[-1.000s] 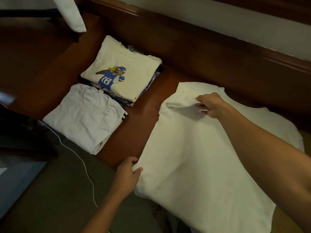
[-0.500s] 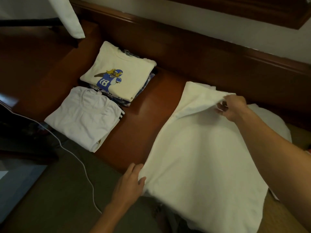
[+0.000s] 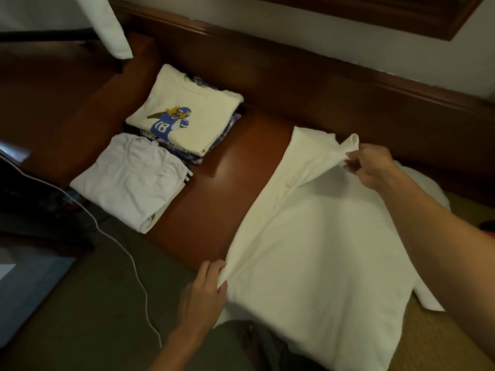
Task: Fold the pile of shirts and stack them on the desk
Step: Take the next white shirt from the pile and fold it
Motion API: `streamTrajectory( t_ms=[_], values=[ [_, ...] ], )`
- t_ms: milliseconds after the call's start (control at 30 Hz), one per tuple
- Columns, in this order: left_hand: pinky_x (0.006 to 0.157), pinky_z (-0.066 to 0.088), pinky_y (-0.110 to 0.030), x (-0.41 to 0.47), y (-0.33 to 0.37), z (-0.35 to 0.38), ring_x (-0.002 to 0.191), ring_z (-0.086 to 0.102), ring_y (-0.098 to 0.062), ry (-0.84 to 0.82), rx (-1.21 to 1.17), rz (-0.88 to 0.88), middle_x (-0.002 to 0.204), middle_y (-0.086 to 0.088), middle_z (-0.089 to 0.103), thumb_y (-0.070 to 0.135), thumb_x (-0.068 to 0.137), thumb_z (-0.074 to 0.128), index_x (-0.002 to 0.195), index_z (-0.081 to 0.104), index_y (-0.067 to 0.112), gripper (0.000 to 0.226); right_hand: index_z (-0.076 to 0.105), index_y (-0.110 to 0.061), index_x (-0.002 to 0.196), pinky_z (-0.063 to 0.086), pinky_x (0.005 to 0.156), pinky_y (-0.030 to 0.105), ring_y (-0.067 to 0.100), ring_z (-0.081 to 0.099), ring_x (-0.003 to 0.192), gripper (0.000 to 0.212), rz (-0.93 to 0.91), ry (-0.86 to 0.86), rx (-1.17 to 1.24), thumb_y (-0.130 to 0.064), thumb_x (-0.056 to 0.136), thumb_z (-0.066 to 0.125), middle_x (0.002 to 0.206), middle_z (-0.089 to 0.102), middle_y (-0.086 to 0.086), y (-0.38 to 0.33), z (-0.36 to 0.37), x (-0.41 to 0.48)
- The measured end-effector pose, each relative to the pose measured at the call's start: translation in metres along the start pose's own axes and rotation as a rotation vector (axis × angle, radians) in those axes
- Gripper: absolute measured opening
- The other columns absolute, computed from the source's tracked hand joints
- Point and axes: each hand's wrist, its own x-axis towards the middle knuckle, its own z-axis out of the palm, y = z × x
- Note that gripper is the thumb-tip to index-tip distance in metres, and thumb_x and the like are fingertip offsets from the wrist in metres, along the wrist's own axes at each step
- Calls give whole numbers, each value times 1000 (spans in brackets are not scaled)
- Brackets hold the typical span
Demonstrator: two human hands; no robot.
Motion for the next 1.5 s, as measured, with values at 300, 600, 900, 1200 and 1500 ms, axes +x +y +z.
streamTrajectory(
  t_ms=[300,600,900,1200,1500],
  values=[
    [89,56,-31,-14,20,32,108,62,-15,-172,-48,-90,133,7,47,33,101,56,139,39,29,42,60,-3,130,55,93,42,28,64,103,49,57,195,-522,-22,88,76,114,65,12,32,-31,21],
    [77,56,-33,-6,25,25,88,60,-10,-226,-13,-177,106,11,53,31,95,58,106,42,33,20,37,-35,153,28,112,48,29,33,139,66,-614,-18,-1410,-27,95,69,154,38,2,76,12,-1],
    [88,53,-29,-3,13,23,96,55,-3,-210,-158,-205,109,15,50,16,93,64,107,44,35,32,27,-40,155,27,110,51,31,30,139,71,-669,-111,-1639,-38,96,65,157,32,2,55,14,14],
    [71,42,-4,-5,11,23,96,48,10,-150,-193,-169,111,15,46,2,94,63,106,51,30,32,65,-25,109,28,103,45,26,40,118,26,-900,29,-1506,-41,90,72,122,52,4,44,-6,-20],
    [78,53,-13,-20,5,28,98,56,0,-134,-270,-219,111,16,47,15,94,68,114,51,29,30,59,-22,132,34,98,43,24,56,111,40,-772,95,-1601,-40,96,61,123,63,4,101,-31,-46]
  ],
)
